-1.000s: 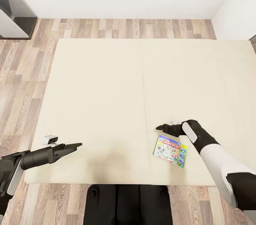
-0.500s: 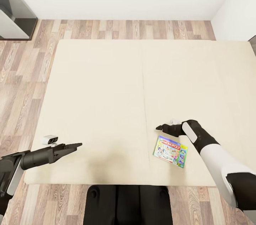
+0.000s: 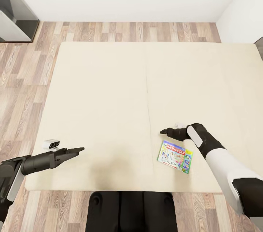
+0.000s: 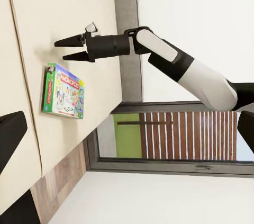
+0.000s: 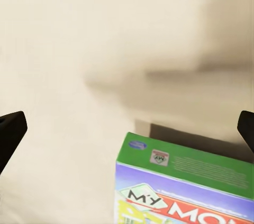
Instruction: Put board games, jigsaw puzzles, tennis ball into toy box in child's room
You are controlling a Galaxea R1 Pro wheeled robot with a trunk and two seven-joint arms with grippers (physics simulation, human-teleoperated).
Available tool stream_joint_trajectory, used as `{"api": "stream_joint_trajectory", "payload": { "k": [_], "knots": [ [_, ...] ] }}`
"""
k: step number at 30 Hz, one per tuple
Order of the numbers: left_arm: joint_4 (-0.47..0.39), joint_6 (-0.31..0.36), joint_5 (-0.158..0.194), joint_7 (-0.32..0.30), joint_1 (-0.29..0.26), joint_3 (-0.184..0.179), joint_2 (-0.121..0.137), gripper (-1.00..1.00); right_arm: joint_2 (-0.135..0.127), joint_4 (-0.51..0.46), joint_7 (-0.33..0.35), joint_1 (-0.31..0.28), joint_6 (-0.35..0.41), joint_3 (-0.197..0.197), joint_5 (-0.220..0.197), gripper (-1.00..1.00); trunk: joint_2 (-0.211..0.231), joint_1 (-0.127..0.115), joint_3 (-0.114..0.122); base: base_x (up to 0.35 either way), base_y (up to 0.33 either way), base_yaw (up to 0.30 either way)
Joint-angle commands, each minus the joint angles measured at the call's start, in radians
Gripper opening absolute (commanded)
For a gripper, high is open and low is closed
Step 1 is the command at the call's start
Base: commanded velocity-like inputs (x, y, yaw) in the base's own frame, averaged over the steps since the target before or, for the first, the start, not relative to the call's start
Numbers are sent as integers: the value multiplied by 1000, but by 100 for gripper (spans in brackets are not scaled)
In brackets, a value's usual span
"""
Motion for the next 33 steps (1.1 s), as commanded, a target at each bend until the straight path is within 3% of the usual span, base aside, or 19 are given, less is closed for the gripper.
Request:
{"api": "stream_joint_trajectory", "payload": {
  "k": [1,13,33],
  "knots": [
    [0,11,0,-4,0,0,0,100,-1,-1,7,0,2,4,7,100,-2,1,0,0,0,0],
    [0,11,0,-4,0,0,1,100,-1,-1,7,0,4,4,7,100,-2,1,4,0,0,0],
    [0,11,0,-4,0,1,1,100,0,0,7,0,21,4,6,100,-2,1,33,0,0,0]
  ]
}}
